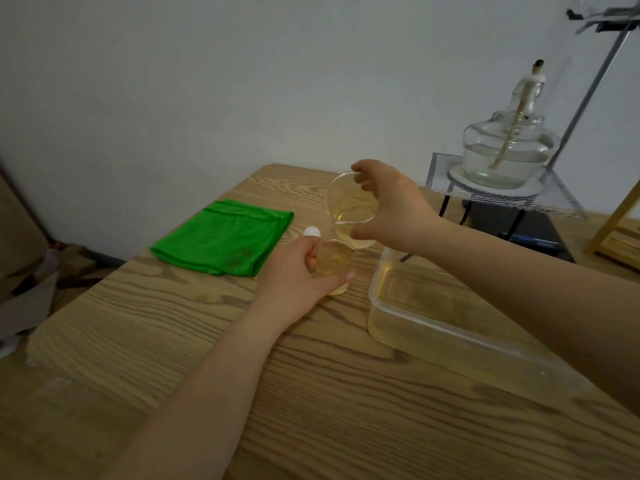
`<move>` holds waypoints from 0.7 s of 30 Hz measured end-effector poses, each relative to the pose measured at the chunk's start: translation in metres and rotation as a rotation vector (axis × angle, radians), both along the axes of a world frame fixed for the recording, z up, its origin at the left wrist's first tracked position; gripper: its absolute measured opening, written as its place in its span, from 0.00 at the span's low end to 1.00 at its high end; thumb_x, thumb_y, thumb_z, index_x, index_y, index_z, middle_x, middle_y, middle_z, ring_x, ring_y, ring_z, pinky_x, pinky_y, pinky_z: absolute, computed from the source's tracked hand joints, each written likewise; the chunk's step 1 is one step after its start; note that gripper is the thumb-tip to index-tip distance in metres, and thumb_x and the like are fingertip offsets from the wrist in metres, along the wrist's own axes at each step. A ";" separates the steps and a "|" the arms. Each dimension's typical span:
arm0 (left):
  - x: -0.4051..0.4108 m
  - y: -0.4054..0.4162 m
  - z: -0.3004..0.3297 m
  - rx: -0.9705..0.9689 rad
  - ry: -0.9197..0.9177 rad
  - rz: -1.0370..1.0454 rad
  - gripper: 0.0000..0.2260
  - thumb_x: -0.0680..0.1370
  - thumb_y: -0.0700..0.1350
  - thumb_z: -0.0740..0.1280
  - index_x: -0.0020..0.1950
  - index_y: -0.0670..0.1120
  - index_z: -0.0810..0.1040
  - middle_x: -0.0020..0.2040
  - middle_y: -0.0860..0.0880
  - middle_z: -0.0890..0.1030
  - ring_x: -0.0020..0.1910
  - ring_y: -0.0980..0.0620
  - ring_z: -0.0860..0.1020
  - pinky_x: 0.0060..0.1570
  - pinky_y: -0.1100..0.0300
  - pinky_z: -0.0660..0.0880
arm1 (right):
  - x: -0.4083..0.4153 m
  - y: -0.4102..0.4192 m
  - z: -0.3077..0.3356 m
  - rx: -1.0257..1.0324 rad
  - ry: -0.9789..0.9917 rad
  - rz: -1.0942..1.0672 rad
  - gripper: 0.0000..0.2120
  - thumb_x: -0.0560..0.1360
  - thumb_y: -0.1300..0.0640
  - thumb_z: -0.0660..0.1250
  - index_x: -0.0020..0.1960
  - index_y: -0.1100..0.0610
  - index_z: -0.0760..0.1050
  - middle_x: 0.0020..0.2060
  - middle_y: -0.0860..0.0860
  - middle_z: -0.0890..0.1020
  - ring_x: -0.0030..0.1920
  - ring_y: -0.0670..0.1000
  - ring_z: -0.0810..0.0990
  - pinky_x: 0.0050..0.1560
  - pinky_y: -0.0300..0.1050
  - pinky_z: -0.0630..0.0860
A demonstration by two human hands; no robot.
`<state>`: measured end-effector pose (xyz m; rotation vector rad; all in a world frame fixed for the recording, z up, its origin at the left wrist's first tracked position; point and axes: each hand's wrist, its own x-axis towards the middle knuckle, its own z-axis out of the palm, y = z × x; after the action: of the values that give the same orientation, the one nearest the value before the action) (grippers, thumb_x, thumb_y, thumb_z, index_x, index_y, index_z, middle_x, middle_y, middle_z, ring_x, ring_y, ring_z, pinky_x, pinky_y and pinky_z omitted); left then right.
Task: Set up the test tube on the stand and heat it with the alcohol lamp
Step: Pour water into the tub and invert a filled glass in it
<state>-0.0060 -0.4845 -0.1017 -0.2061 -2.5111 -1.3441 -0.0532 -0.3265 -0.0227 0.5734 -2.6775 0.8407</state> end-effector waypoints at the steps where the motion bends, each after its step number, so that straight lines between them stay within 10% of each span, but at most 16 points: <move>1: 0.000 0.000 0.000 -0.002 0.001 -0.001 0.16 0.64 0.57 0.76 0.47 0.55 0.78 0.44 0.59 0.81 0.45 0.62 0.77 0.49 0.51 0.77 | -0.001 0.000 0.000 -0.011 -0.022 -0.008 0.44 0.61 0.61 0.78 0.72 0.56 0.62 0.64 0.52 0.73 0.61 0.48 0.73 0.55 0.38 0.70; 9: -0.001 -0.001 -0.001 -0.004 0.021 -0.010 0.16 0.64 0.57 0.76 0.48 0.56 0.78 0.45 0.58 0.80 0.45 0.61 0.78 0.49 0.52 0.77 | -0.006 -0.001 -0.006 -0.064 -0.161 -0.084 0.48 0.62 0.57 0.79 0.75 0.57 0.58 0.65 0.52 0.73 0.60 0.50 0.75 0.43 0.37 0.73; 21: -0.001 -0.001 -0.001 -0.020 0.038 -0.019 0.15 0.64 0.56 0.76 0.46 0.58 0.76 0.44 0.59 0.80 0.44 0.63 0.77 0.48 0.55 0.77 | -0.005 -0.001 -0.007 -0.104 -0.290 -0.151 0.49 0.62 0.55 0.80 0.75 0.61 0.58 0.65 0.54 0.74 0.61 0.54 0.75 0.58 0.48 0.75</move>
<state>-0.0068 -0.4852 -0.1026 -0.2580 -2.4979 -1.3109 -0.0586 -0.3278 -0.0301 0.2352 -2.8653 1.0840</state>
